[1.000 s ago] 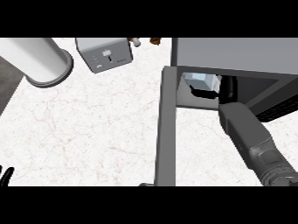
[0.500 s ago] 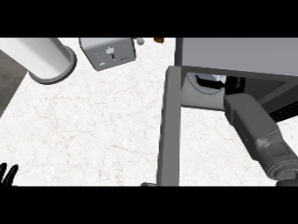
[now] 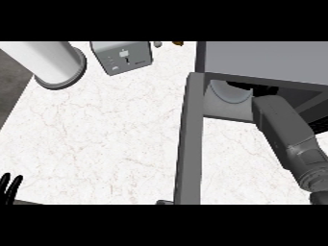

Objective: Pick up the milk, place it into the microwave and close the microwave

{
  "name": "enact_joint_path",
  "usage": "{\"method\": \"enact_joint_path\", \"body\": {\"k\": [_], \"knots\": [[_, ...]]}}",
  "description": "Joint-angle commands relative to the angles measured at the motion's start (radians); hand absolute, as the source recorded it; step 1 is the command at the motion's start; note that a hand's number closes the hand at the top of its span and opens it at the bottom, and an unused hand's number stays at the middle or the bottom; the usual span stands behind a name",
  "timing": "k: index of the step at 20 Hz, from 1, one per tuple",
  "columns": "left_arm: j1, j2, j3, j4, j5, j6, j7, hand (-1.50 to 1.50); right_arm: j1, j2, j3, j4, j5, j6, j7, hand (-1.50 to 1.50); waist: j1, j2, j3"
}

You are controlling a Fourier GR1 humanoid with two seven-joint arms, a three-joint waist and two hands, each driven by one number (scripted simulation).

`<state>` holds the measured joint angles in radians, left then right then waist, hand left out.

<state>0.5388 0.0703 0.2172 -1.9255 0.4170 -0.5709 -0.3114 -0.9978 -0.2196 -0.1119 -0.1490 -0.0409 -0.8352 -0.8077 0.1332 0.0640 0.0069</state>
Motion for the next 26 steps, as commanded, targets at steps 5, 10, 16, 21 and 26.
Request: {"method": "enact_joint_path", "body": {"k": [5, 10, 16, 21, 26], "knots": [[-0.042, 0.001, -0.017, 0.018, -0.006, 0.002, 0.013, -1.5, -0.051, -0.011, -0.016, 0.027, 0.014, -0.145, 0.007, 1.5, 0.021, 0.007, -0.001], [-0.044, 0.013, -0.007, 0.001, -0.012, -0.004, 0.004, -1.5, 0.096, -0.081, 0.069, 0.145, 0.115, -0.368, 0.247, -1.5, 0.043, 0.035, -0.013], [-0.06, 0.005, -0.024, 0.028, -0.028, -0.003, 0.008, -1.5, 0.008, -0.01, 0.18, 0.147, 0.233, -0.192, 0.286, -1.5, 0.062, 0.013, -0.002], [-0.078, 0.012, -0.001, 0.047, -0.025, 0.001, -0.006, -1.5, -0.02, 0.039, 0.187, 0.135, 0.239, -0.124, 0.272, -1.5, 0.053, 0.01, 0.0], [-0.076, -0.001, -0.006, 0.04, -0.05, 0.015, -0.014, -1.5, -0.035, 0.068, 0.189, 0.137, 0.241, -0.056, 0.27, -1.5, 0.044, 0.006, 0.0]]}}
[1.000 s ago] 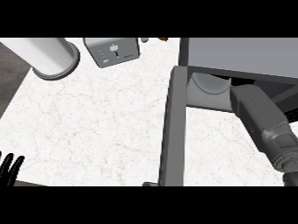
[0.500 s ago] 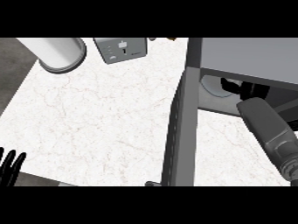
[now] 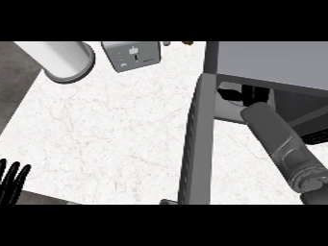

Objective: Pick up the milk, place it into the microwave and close the microwave

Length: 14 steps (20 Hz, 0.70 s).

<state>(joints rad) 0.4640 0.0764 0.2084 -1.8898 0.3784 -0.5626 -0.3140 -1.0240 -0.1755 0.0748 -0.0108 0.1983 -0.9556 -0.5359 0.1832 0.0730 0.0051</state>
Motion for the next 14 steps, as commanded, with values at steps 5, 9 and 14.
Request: {"method": "enact_joint_path", "body": {"k": [5, 9, 14], "knots": [[-0.011, 0.005, 0.007, 0.007, -0.017, -0.005, -0.018, -1.5, -0.016, 0.052, -0.014, -0.013, -0.014, 0.134, -0.009, -1.5, -0.013, -0.004, 0.002], [0.005, -0.006, -0.007, 0.02, -0.029, -0.012, -0.022, -1.5, 0.009, 0.059, -0.087, -0.094, -0.087, 0.214, -0.085, -1.5, -0.039, -0.009, 0.004], [0.038, 0.005, 0.017, 0.002, -0.004, -0.032, -0.035, -1.5, 0.051, 0.098, -0.164, -0.146, -0.163, 0.306, -0.168, -1.5, -0.065, -0.027, 0.003]]}}
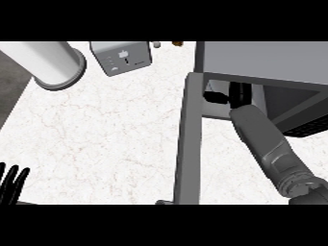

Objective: Pick up the milk, place it into the microwave and close the microwave

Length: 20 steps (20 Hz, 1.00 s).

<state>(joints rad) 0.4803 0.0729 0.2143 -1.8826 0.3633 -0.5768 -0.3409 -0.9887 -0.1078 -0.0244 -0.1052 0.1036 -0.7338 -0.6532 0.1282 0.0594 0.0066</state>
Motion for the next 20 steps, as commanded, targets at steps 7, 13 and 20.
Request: {"method": "enact_joint_path", "body": {"k": [7, 13, 20], "knots": [[0.046, -0.011, -0.003, -0.013, -0.006, -0.018, -0.013, -1.5, 0.147, 0.046, -0.134, -0.068, -0.138, 0.274, -0.226, -1.5, -0.051, -0.027, -0.001], [0.053, -0.009, 0.01, -0.06, 0.016, 0.003, 0.027, -1.5, 0.23, 0.072, -0.165, -0.053, -0.161, 0.328, -0.344, -1.5, -0.075, -0.037, -0.003], [0.13, -0.041, -0.007, -0.134, 0.013, -0.006, 0.055, -1.5, 0.285, 0.09, -0.164, -0.057, -0.156, 0.42, -0.402, -1.5, -0.092, -0.048, -0.004]]}}
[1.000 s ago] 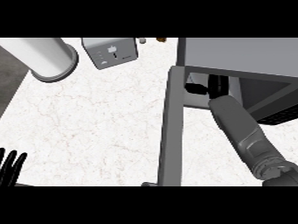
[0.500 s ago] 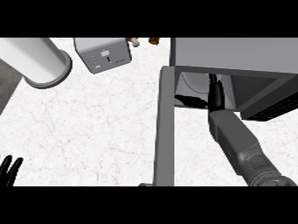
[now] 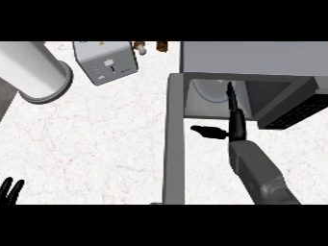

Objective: Pick up the milk, place it into the microwave and close the microwave

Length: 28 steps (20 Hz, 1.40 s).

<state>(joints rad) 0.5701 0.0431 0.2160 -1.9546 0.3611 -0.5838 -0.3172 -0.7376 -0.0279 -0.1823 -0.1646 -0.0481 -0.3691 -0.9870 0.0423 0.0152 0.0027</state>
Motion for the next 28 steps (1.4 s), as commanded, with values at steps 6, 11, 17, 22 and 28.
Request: {"method": "enact_joint_path", "body": {"k": [6, 11, 17, 22, 28], "knots": [[-0.02, -0.025, -0.025, 0.032, -0.088, -0.009, -0.005, -1.5, 0.134, 0.008, 0.029, -0.082, -0.002, 0.224, -0.077, -1.5, -0.041, -0.016, -0.003], [0.033, -0.035, -0.065, -0.056, -0.111, -0.016, 0.06, -1.5, 0.287, -0.023, 0.08, -0.214, 0.014, 0.236, -0.057, -1.5, -0.05, -0.021, -0.003], [-0.053, -0.024, -0.106, 0.043, -0.134, -0.026, 0.048, -1.5, 0.485, -0.061, 0.11, -0.435, -0.01, 0.27, -0.003, -1.5, -0.058, -0.021, -0.004], [-0.105, -0.005, -0.204, 0.074, -0.227, -0.065, 0.092, -1.5, 0.637, -0.12, 0.1, -0.532, -0.03, 0.31, -0.083, 1.5, -0.063, -0.019, -0.004], [-0.094, -0.027, -0.326, 0.086, -0.481, -0.043, -0.041, 1.5, 0.774, -0.174, 0.067, -0.711, -0.11, 0.364, 0.031, -1.5, -0.051, -0.02, -0.004]]}}
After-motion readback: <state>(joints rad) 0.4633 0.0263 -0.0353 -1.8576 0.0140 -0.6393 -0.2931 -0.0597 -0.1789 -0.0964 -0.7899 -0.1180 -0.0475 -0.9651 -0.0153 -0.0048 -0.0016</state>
